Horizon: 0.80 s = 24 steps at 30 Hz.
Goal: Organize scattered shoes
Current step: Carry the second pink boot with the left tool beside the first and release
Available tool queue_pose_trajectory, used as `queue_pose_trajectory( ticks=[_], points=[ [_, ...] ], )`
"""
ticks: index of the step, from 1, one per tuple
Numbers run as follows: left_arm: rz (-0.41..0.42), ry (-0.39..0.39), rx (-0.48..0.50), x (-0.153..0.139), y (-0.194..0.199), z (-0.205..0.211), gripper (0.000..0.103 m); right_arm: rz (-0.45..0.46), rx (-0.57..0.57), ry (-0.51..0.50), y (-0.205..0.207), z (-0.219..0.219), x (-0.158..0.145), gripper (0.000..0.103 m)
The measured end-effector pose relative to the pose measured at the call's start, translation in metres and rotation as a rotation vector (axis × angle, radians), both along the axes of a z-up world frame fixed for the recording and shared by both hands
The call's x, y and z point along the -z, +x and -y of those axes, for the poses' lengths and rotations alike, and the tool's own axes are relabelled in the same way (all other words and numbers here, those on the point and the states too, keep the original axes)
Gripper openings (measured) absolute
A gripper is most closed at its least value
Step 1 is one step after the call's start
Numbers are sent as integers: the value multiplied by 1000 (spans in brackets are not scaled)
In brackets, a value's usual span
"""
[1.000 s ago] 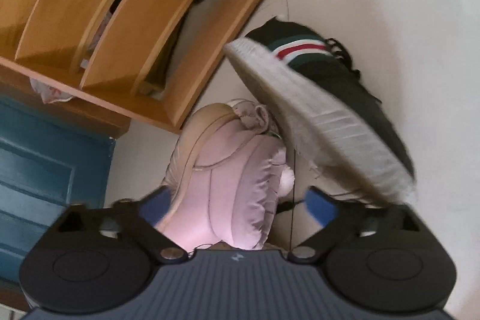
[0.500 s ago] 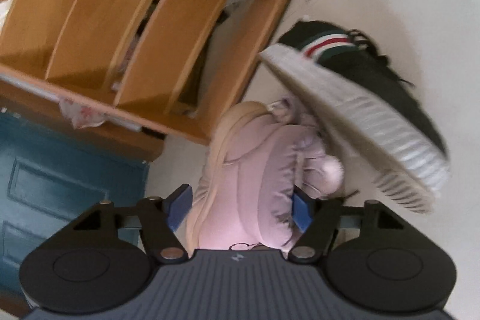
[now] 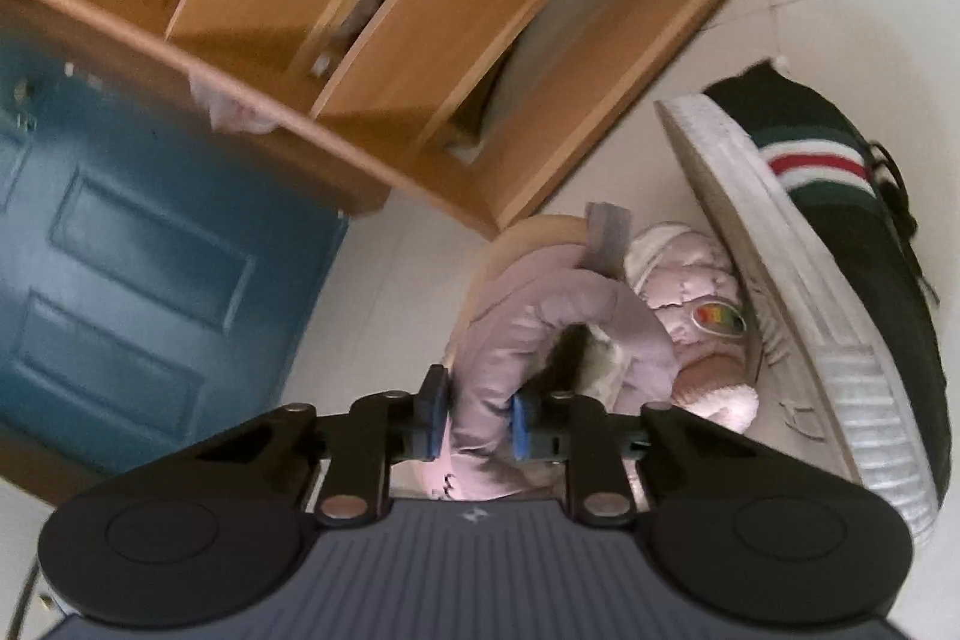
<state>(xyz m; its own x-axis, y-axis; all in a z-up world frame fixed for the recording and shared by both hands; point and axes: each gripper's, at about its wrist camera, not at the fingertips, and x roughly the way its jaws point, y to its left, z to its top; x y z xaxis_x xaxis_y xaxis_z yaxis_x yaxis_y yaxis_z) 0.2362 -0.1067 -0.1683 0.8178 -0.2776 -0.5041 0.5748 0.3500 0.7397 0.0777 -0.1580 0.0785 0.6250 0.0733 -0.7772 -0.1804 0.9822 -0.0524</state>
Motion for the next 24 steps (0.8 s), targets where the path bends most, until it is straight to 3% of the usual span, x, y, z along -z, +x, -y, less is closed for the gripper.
queue_pose_trajectory(
  ticks=[3,6,12,18,22,24],
  points=[
    [-78,-60,-74,-17,4,-5,21,17,3,10,-4,1,-6,92],
    [-242,-195,-191,-45,10,-17,17,33,12,19,-8,6,-13,92],
    [-455,-384,-414,-77,-5,-32,16,115,72,95,-29,20,-38,92],
    [-538,-463,-581,-92,-70,-25,17,168,116,127,-52,38,-51,92],
    [-656,-540,-682,-91,-92,-34,15,204,175,212,-59,59,-63,92],
    [-672,-549,-697,-91,-98,-34,15,221,183,234,-62,65,-68,92]
  ],
)
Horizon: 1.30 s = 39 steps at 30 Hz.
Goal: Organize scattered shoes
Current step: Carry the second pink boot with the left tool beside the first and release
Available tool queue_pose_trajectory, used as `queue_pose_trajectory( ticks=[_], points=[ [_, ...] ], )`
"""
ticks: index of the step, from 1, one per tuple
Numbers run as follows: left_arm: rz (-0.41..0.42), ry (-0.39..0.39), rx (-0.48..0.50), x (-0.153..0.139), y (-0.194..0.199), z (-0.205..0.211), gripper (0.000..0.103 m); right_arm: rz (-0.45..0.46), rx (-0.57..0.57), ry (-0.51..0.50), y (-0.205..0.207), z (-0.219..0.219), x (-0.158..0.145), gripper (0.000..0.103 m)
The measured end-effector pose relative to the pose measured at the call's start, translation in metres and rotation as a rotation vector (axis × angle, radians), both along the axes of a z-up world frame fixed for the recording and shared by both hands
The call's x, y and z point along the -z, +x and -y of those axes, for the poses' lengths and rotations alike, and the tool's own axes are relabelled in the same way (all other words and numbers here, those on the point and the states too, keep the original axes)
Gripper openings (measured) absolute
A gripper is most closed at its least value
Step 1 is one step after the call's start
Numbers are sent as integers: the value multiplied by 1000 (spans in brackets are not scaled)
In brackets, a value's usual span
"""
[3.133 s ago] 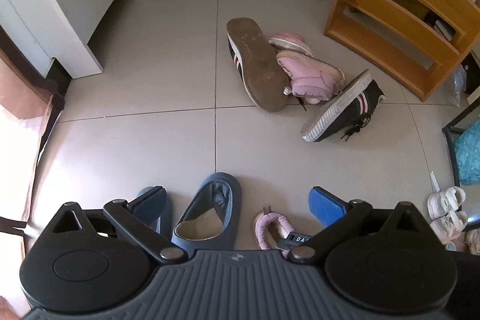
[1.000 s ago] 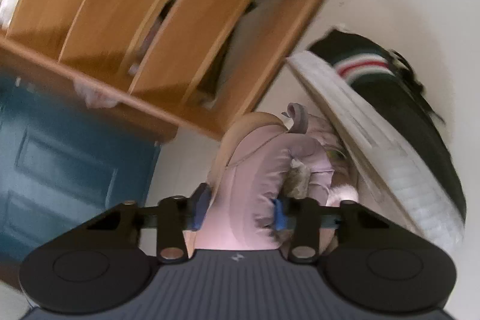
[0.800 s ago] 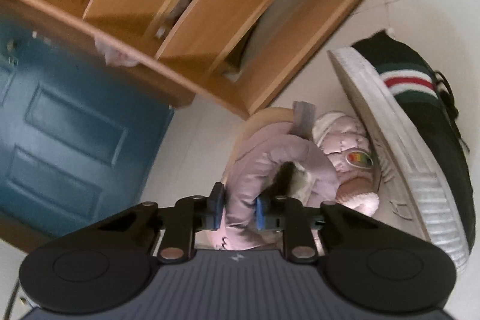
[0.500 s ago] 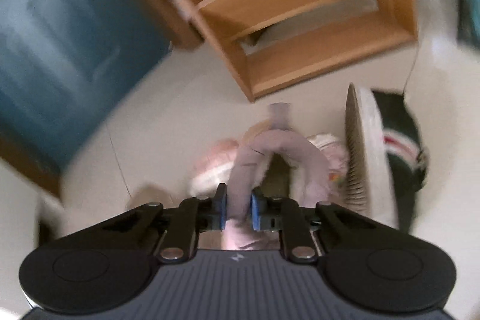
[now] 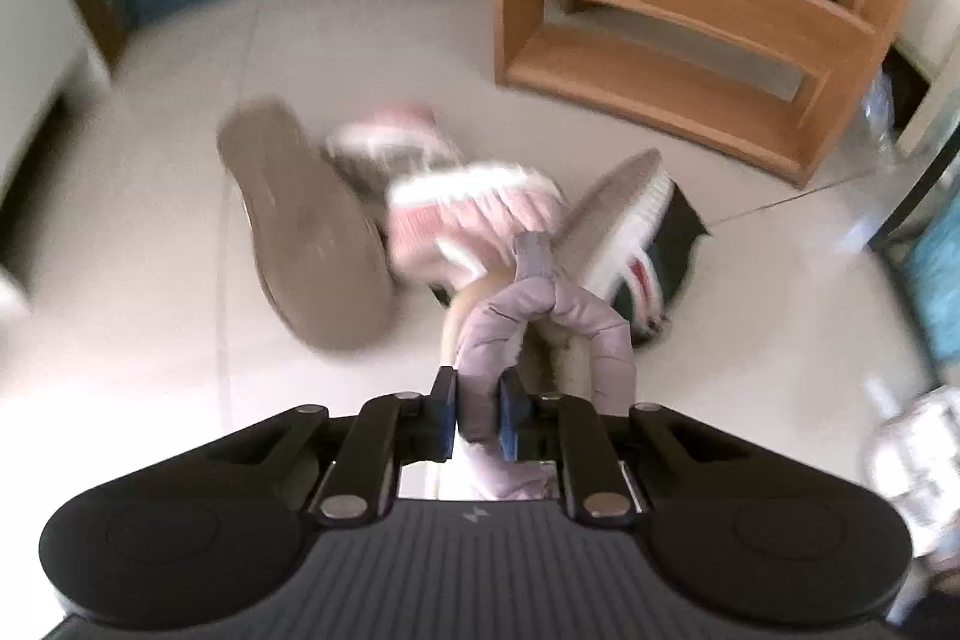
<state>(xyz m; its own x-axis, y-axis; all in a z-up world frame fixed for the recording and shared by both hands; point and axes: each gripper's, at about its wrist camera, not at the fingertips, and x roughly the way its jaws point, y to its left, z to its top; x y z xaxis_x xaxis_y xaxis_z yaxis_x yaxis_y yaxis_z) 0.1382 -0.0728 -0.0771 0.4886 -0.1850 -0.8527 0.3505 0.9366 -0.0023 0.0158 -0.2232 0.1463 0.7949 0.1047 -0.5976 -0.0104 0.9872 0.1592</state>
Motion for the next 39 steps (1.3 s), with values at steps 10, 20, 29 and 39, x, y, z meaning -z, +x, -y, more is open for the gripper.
queue_pose_trajectory(
  ticks=[10,20,29,39],
  points=[
    [-100,24,-33,21,-56,14,15,17,-2,32,-4,7,-8,92],
    [-208,29,-23,78,-82,34,0,-25,-4,5,0,4,1,92],
    [-235,16,-50,76,-85,17,46,-37,-19,-4,-2,-1,4,92],
    [-263,83,-22,-1,-103,-14,81,-56,-9,11,4,7,19,93]
  ],
)
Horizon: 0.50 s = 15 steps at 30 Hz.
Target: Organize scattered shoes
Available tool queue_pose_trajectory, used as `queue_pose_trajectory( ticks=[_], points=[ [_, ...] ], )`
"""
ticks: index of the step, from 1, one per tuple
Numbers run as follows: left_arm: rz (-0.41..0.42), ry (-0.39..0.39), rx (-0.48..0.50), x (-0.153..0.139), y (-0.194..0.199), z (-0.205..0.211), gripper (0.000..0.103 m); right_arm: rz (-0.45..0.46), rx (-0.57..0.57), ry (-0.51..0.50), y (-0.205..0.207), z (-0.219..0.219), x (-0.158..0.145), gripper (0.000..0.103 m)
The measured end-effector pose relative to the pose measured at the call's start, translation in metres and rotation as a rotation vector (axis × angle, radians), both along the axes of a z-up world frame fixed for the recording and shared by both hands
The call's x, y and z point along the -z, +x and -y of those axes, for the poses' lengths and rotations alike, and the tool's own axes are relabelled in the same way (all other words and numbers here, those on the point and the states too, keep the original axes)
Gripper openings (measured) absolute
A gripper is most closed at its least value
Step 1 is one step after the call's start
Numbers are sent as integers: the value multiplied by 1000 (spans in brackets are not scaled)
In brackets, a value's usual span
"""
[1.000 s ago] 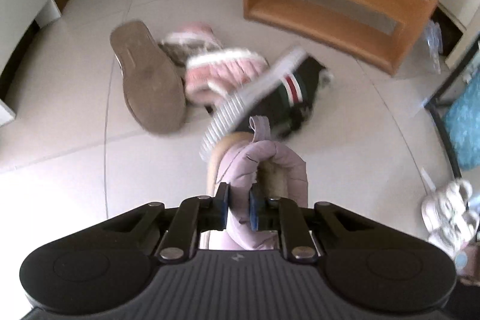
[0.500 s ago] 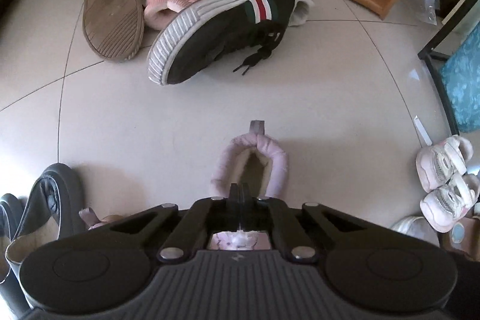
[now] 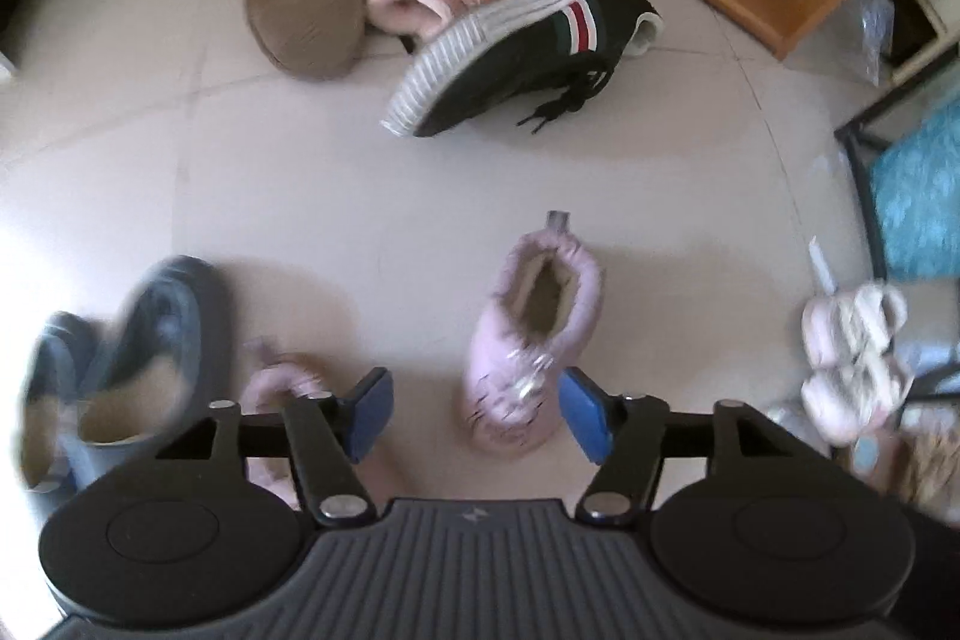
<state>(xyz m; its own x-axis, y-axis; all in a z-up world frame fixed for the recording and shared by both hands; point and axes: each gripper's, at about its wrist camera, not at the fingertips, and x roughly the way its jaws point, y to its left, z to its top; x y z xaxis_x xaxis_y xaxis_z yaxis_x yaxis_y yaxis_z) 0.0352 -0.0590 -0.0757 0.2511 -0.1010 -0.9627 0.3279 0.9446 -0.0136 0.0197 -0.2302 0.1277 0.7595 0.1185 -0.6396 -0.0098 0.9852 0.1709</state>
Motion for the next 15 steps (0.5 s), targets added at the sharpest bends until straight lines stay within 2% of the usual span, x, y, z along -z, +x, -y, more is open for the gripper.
queue_pose_trajectory(
  ticks=[3,6,8,9,11,12,13,14,15],
  points=[
    [96,58,60,-45,-17,-11,82,7,-21,73,5,0,17,93],
    [190,36,17,-79,-32,-29,86,-87,2,138,15,-2,44,92],
    [236,-4,-40,-84,-40,-42,88,-191,-11,171,25,-13,73,91],
    [229,-17,-72,-81,-43,-49,88,-219,-22,166,27,-17,82,90],
    [80,-28,-113,-69,-39,-52,88,-288,-63,64,32,-38,112,89],
    [27,-75,-88,-66,-40,-52,88,-320,-74,-10,34,-49,129,89],
    [20,-114,-49,-68,-44,-52,88,-343,-80,-60,34,-56,143,81],
    [44,-105,-27,-70,-50,-54,88,-362,-85,-99,34,-62,156,66],
    [73,-85,-10,-74,-55,-56,88,-376,-85,-120,34,-66,165,59]
  ],
)
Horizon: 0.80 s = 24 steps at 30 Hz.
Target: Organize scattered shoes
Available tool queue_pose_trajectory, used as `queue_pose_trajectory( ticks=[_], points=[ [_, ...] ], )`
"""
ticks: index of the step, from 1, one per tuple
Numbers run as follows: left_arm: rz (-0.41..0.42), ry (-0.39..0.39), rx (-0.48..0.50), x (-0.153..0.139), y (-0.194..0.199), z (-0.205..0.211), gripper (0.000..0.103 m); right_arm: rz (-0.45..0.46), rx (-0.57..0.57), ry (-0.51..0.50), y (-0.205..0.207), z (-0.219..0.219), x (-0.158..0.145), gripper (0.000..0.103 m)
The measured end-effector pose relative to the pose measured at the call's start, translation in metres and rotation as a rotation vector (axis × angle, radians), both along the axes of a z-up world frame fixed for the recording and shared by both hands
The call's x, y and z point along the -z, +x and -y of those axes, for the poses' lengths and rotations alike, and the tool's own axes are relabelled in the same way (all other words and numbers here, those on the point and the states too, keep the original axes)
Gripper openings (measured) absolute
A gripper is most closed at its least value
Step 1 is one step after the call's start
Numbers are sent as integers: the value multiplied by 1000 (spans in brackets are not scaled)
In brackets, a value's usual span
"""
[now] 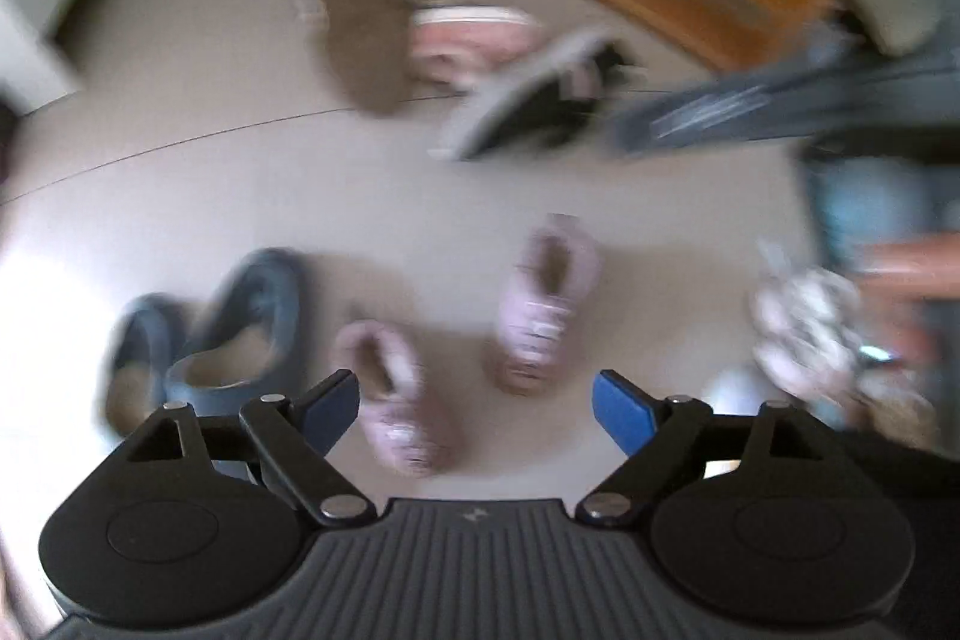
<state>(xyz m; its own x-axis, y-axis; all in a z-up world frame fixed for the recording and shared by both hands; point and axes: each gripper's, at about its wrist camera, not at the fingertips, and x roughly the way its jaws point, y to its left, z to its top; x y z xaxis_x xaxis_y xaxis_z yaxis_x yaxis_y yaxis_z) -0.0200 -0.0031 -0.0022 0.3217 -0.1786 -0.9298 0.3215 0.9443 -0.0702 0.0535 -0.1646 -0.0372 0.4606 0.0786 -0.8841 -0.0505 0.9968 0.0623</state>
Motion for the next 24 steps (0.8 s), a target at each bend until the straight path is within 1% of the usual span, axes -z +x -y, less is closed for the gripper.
queue_pose_trajectory(
  ticks=[1,2,4,5,6,9,12,14,16,20,22,24],
  points=[
    [30,21,15,-3,-6,-2,88,-22,10,-17,-1,-4,14,52],
    [48,25,13,-5,-9,-7,88,-46,24,-26,-4,-8,29,52],
    [69,20,0,-9,-12,-18,89,-77,22,-41,-9,-15,47,52],
    [79,9,-18,-10,-13,-28,99,-95,12,-59,-13,-22,58,52],
    [83,7,-32,-9,-13,-36,103,-96,1,-74,-17,-26,65,52],
    [105,32,-59,-6,-14,-50,103,-77,-33,-112,-27,-39,85,53],
    [140,67,-72,-5,-17,-54,103,-82,-30,-116,-30,-45,99,55],
    [169,78,-80,-8,-19,-53,103,-89,-25,-117,-30,-48,107,57],
    [190,82,-111,-10,-21,-53,103,-96,-17,-116,-29,-50,116,60],
    [196,34,-206,-15,-33,-62,103,-90,28,-79,-27,-48,124,72],
    [192,21,-236,-12,-40,-61,103,-84,49,-68,-25,-48,128,72],
    [174,21,-221,-7,-45,-53,103,-77,73,-56,-22,-46,131,72]
  ],
)
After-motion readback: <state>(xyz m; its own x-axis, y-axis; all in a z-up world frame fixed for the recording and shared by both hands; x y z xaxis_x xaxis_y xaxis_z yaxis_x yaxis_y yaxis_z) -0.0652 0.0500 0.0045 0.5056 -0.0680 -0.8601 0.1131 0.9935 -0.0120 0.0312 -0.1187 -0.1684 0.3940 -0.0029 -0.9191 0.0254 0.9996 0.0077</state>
